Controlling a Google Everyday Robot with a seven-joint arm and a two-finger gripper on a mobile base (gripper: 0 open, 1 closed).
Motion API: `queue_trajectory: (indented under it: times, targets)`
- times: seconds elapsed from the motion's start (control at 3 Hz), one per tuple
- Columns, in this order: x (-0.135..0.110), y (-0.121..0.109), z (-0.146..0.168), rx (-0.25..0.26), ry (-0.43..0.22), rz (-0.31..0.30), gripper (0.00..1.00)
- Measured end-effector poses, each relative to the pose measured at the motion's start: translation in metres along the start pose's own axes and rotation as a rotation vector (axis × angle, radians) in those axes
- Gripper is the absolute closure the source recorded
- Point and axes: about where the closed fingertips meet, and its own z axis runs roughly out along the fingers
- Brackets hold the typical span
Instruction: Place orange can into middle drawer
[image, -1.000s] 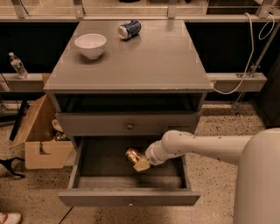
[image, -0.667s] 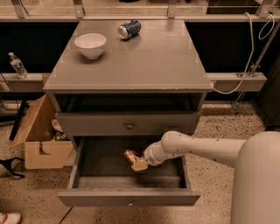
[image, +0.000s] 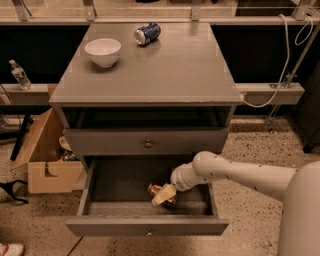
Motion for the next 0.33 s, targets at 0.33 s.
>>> queue_trajectory:
  times: [0.33]
  targets:
    - [0.0182,0.0038,-0.0512,0.029,-0.001,0.022,0.0]
